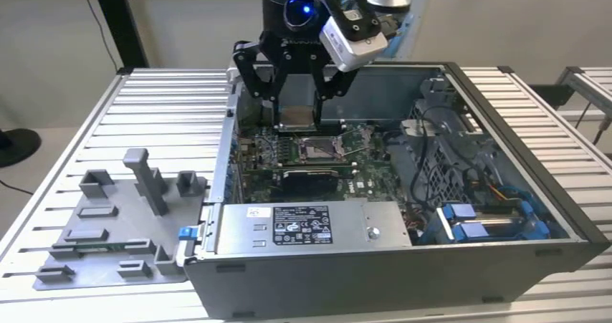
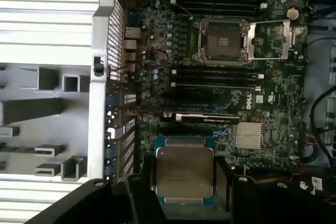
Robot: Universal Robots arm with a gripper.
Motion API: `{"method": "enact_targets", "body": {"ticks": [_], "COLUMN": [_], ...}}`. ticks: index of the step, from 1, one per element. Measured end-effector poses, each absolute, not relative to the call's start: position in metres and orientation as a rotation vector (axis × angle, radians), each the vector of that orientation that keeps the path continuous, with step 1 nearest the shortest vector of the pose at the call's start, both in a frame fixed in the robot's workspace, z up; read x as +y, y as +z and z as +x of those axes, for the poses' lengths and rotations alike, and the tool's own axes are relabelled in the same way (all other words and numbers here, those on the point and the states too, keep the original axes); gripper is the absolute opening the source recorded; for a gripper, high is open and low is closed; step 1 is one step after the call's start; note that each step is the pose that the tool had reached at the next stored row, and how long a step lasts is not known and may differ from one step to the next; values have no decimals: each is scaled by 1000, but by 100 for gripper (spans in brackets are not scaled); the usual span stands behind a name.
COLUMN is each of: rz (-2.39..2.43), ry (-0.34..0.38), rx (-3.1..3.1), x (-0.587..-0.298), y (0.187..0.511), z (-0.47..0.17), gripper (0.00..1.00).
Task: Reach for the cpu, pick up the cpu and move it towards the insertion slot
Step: 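Pick up the cpu and move it towards the insertion slot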
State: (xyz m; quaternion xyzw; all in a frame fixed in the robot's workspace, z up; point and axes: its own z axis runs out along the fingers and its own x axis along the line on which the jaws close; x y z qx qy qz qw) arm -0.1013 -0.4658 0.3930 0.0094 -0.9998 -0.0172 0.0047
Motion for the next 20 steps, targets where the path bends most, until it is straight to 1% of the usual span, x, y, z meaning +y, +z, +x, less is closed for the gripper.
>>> {"method": "enact_targets", "body": {"ticks": [11,20], "rz": [29,29], "ry": [-54,-54], "rx": [-3130,-3130], "x": [-466,-466], "y": [392,391], "z": [-57,-38], "gripper": [0,0]}}
